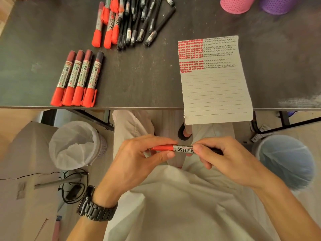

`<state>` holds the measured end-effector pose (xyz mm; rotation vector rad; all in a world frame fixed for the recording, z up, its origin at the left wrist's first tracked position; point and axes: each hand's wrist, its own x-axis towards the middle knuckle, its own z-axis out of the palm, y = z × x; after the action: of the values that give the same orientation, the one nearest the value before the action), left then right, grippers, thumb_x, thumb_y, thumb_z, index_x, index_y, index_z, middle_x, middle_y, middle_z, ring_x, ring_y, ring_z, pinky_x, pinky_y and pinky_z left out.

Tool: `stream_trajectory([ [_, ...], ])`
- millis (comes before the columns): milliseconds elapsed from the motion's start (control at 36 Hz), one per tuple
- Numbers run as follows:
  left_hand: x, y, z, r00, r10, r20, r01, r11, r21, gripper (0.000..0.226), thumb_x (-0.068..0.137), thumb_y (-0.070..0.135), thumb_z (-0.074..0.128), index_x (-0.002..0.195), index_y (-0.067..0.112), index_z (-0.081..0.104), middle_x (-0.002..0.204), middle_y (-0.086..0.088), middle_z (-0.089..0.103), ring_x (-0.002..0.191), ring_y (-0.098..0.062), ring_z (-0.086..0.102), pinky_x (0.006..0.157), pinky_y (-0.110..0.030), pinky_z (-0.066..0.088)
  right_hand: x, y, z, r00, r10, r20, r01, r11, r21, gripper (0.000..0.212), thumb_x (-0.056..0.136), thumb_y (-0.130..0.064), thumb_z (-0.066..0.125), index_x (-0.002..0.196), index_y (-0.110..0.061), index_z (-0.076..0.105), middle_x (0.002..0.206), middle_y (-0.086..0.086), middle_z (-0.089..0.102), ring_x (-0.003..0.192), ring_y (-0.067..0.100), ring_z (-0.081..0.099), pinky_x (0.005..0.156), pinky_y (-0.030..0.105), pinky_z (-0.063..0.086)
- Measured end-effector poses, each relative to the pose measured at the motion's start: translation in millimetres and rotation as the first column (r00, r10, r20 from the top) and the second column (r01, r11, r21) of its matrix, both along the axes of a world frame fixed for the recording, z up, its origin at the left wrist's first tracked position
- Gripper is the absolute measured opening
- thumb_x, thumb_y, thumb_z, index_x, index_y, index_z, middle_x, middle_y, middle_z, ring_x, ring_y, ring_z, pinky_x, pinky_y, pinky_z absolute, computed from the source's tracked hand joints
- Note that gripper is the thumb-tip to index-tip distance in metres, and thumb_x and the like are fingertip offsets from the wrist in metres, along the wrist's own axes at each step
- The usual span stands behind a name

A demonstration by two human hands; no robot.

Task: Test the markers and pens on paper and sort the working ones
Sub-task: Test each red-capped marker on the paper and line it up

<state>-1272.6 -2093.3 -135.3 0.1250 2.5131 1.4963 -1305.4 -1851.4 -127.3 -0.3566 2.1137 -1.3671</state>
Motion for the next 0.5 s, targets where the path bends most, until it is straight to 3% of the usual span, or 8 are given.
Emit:
stream_trajectory([
  [111, -1.7, -0.8, 0.0, 1.0, -0.009, -0.01, 0.009, 1.0, -0.018, 0.027, 0.084, 0.047, 0.071, 0.11, 0.042, 0.076, 0.091, 0.013, 0.072, 0.08, -0.022, 0.061, 0.072, -0.032, 0.049, -0.2, -1.4, -2.2, 1.0, 0.002, 0.007, -0.002, 1.0, 0.0, 0.039, 0.1, -0.046, 0.047, 0.065, -0.055, 0.062, 0.056, -0.011, 0.04, 0.054, 0.006, 0.034, 0.057, 0.037, 0.032],
  [278, -4.6, -1.4, 0.7, 0.996, -0.052, -0.069, 0.049, 0.998, -0.049, 0.025, 0.087, 0.045, 0.071, 0.112, 0.042, 0.074, 0.093, 0.018, 0.071, 0.083, -0.018, 0.063, 0.07, -0.02, 0.048, 1.1, 2.9, -7.5, 0.997, -0.039, 0.066, 0.042, 0.998, -0.036, 0.034, 0.096, -0.057, 0.048, 0.086, -0.04, 0.076, 0.058, -0.007, 0.038, 0.052, 0.008, 0.032, 0.054, 0.028, 0.029],
  [361, -6.7, 0.1, 1.7, 0.996, -0.066, -0.061, 0.063, 0.997, -0.054, 0.025, 0.088, 0.045, 0.07, 0.113, 0.043, 0.073, 0.094, 0.018, 0.071, 0.084, -0.018, 0.064, 0.07, -0.019, 0.049, 2.9, 3.7, -9.0, 0.996, -0.057, 0.073, 0.062, 0.996, -0.066, 0.034, 0.097, -0.054, 0.05, 0.083, -0.039, 0.076, 0.058, -0.006, 0.036, 0.052, 0.01, 0.031, 0.054, 0.037, 0.035],
  [500, -16.8, 2.6, 6.0, 0.997, -0.074, -0.022, 0.073, 0.997, -0.02, 0.043, 0.09, 0.046, 0.071, 0.131, 0.044, 0.06, 0.11, 0.02, 0.07, 0.103, -0.016, 0.066, 0.082, -0.023, 0.049, 4.6, -0.2, -14.2, 0.972, -0.18, 0.148, 0.204, 0.965, -0.167, 0.045, 0.096, -0.052, 0.049, 0.092, -0.019, 0.079, 0.054, -0.012, 0.035, 0.051, 0.005, 0.03, 0.05, 0.014, 0.028],
])
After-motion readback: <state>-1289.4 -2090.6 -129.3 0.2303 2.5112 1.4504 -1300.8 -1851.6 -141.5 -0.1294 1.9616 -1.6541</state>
